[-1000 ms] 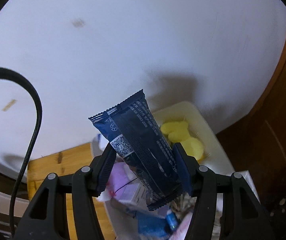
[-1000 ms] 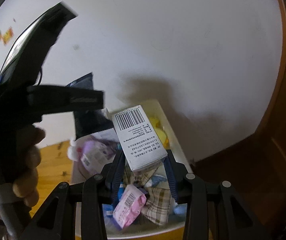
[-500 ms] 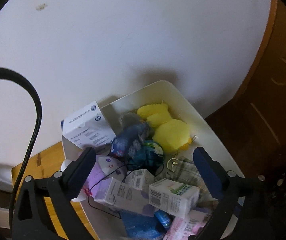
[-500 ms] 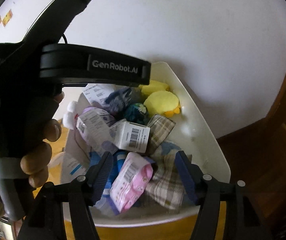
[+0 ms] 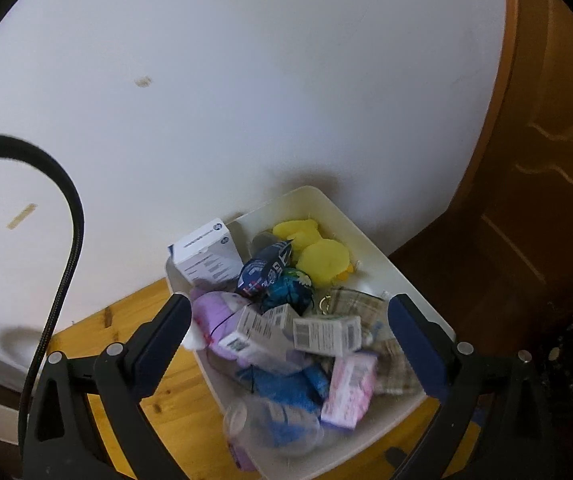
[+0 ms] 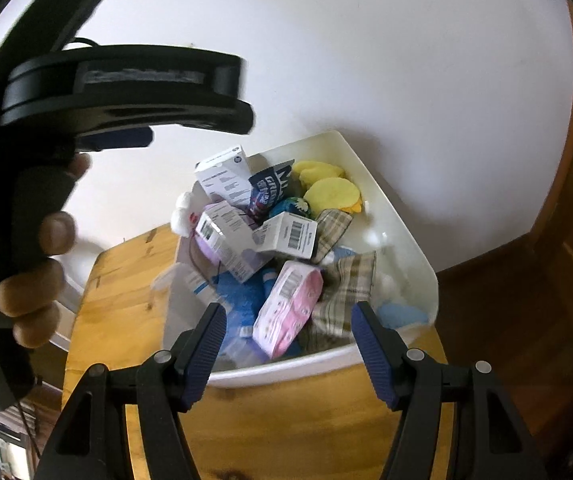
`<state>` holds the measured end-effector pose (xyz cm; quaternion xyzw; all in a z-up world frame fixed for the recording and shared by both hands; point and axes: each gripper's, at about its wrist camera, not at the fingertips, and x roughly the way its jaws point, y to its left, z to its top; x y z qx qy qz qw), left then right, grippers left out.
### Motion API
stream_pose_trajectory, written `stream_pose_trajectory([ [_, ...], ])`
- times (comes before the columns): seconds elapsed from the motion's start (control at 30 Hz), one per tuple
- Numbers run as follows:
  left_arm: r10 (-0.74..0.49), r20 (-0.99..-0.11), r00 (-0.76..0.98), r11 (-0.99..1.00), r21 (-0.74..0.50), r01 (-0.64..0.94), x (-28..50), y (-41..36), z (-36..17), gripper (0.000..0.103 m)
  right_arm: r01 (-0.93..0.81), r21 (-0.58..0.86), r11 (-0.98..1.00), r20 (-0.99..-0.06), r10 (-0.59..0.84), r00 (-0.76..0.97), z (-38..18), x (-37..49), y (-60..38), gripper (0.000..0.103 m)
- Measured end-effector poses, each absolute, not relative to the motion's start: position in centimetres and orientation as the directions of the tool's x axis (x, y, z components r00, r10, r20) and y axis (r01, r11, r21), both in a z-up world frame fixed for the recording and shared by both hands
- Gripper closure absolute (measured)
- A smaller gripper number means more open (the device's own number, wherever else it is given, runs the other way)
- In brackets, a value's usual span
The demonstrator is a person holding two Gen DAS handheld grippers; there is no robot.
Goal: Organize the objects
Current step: 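Carry the blue pouch and white box into the white tray and open both tools, then withdraw both tools from the tray toward the purple tin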
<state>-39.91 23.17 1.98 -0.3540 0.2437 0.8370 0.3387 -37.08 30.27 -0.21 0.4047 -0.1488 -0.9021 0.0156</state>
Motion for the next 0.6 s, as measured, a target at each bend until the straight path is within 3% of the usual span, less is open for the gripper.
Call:
stream_pose_trajectory([
  [0.4,0.461,-0.702,-0.543,-0.67,0.126,-0.732,-34.9,14.5,7.1,0.004,-0.054,0.286,-0.957,-0.648,-0.151,-0.747,4.4,-30.3,28.3,0.03],
  [0.6,0.488,-0.688,-0.538,-0.679,0.088,-0.729,-33.8,10.1,7.2,0.004,-0.015,0.261,-0.965,-0.623,-0.157,-0.767,5.5,-27.5,26.7,0.03],
])
